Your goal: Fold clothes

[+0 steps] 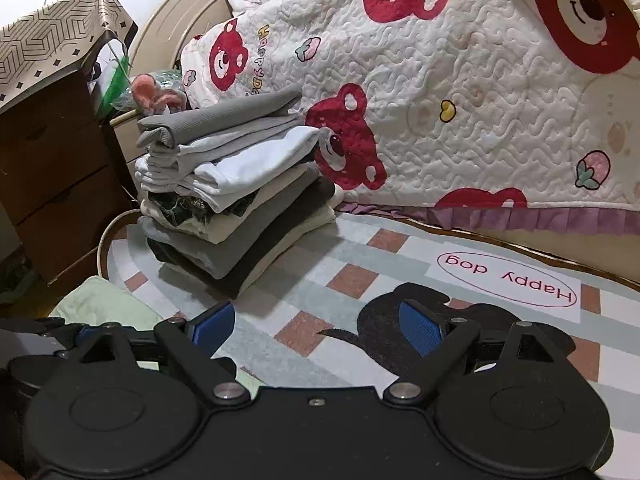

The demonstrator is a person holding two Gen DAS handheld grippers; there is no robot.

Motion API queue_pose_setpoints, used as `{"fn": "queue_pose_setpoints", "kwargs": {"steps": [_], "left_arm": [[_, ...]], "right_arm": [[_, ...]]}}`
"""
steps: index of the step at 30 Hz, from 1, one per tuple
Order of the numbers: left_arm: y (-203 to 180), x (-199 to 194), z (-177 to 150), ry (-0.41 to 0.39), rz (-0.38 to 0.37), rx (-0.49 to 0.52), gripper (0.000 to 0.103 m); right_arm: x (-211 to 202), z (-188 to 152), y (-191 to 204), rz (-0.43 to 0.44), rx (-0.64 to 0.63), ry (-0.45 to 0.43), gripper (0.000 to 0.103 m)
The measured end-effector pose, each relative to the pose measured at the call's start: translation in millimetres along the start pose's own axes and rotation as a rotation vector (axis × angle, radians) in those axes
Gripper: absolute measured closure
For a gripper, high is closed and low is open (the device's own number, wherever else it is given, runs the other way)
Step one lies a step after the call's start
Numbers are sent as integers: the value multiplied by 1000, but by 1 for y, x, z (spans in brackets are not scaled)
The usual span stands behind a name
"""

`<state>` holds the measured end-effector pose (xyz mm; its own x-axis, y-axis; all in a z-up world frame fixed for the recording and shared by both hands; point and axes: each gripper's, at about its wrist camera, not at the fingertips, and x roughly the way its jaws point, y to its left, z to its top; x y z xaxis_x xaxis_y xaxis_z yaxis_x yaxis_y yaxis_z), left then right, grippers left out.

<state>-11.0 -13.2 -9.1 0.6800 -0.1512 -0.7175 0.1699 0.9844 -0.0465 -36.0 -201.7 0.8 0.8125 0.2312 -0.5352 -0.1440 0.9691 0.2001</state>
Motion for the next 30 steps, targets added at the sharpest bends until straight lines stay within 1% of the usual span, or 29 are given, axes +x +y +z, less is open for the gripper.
{"fn": "queue_pose_setpoints", "kwargs": {"steps": [10, 15, 30], "left_arm": [[-1, 3, 0, 6, 42, 3, 0], [-3, 2, 0, -7, 48, 13, 0], [-3, 1, 1, -6, 57, 22, 0]], "right_arm": [[0, -3, -3, -2, 24, 6, 11], [0, -3, -2, -7, 25, 7, 11], [-2, -4, 0, 7, 29, -1, 11]]}}
